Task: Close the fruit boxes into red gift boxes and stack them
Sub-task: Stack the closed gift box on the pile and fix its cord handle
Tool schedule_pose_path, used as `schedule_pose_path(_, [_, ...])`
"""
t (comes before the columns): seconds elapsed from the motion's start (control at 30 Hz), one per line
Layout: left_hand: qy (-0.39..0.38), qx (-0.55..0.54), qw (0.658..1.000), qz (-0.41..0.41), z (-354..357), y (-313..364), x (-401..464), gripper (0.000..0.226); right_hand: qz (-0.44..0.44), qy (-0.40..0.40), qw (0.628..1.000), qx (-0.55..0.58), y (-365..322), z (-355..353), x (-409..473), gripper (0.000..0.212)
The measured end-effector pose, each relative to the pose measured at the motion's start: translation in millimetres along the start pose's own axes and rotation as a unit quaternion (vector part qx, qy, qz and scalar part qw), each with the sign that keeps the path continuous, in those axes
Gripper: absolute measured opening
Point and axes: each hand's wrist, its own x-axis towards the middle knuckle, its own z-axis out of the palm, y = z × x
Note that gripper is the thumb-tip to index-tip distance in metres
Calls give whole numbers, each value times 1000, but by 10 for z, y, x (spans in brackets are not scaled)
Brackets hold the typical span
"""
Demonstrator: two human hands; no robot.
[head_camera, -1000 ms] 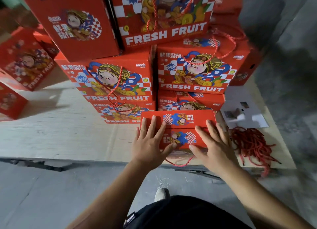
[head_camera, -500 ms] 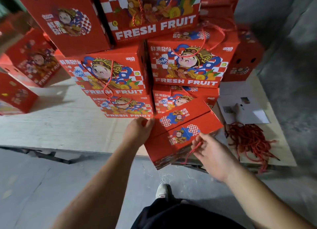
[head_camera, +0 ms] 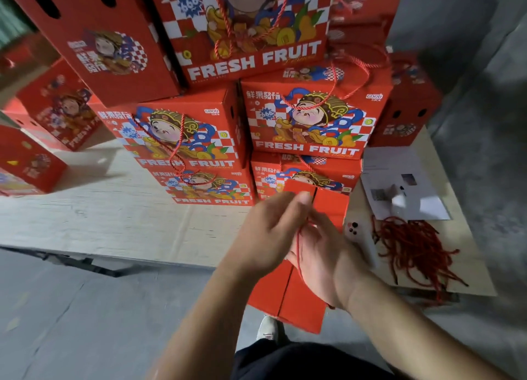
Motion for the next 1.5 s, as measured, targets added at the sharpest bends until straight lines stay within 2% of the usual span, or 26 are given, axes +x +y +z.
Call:
schedule_pose_path(0.03, [-15,106,994,37,-23,103,14,39,-6,-2,1000,29,-73,75,-8,41])
schedule_pose_path(0.07, [10,212,975,62,-61,160,20,40,-10,-1,998,55,-153,132,-12,39])
schedule_pose_path(0.1, [65,295,951,69,-120,190,16,42,-15,-10,997,74,-254,161,-26,46])
schedule_pose_path(0.13, [130,323,935,69,-191,205,4,41,-19,-15,997,70,-365,139,-35,56])
schedule_pose_path(0.17, [186,302,933,64,-282,190,-15,35,-25,-12,998,52,-488,119,-52,61])
schedule_pose_path(0.23, [243,161,956,12,-464,70,-44,17,-45,-24,998,44,-732,114,-105,52])
schedule_pose_path(0.27, [240,92,966,-36,-514,-16,-41,14,-60,-45,995,66,-816,122,-144,46])
schedule_pose_path(0.33, [192,34,974,-118,-492,-158,-51,12,-86,-92,989,75,-879,204,-208,38])
schedule_pose_path(0.43, [120,-8,975,-189,-220,-349,-220,17,-105,-105,985,-91,-790,369,-235,30])
schedule_pose_path(0.5, [131,-45,971,-193,-102,-394,-323,18,-119,-112,977,-137,-876,459,-234,29])
schedule_pose_path(0.63, [203,-97,965,-133,-167,-341,-325,20,-175,-157,971,-49,-1210,460,-303,31])
schedule_pose_path(0.73, [180,-75,974,-116,-182,-334,-299,22,-155,-98,983,-6,-1111,485,-292,28])
schedule_pose_path(0.8, [166,-5,976,-138,-123,-420,-321,18,-105,-41,993,-18,-1019,538,-243,25])
schedule_pose_path(0.87, [182,55,968,-162,-57,-496,-371,27,-94,0,996,-3,-1042,593,-213,26])
schedule_pose_path(0.97, [245,94,961,-91,-69,-449,-413,36,-171,-80,979,71,-1208,604,-163,21])
schedule_pose_path(1.07, [318,173,931,-47,-185,-444,-328,44,-188,-157,968,58,-1193,562,-132,27])
schedule_pose_path(1.13, [338,206,913,-98,-210,-508,-262,52,-178,-153,971,44,-1072,535,-60,34])
schedule_pose_path(1.17, [345,182,909,-145,-180,-552,-248,58,-170,-135,976,34,-992,515,-19,42])
schedule_pose_path(1.23, [367,81,889,-260,-31,-672,-268,77,-138,-95,986,-10,-835,410,60,55])
schedule_pose_path(1.3, [358,-64,862,-354,183,-787,-342,98,-106,-70,982,-142,-747,206,117,43])
schedule_pose_path(1.33, [338,-146,853,-371,298,-856,-390,101,-92,-56,964,-241,-749,60,136,32])
schedule_pose_path(1.4, [295,-250,845,-370,487,-985,-472,87,-70,14,895,-441,-852,-287,204,27])
schedule_pose_path(1.5, [298,-256,847,-357,503,-1149,-451,59,-51,210,712,-668,-1109,-750,383,56])
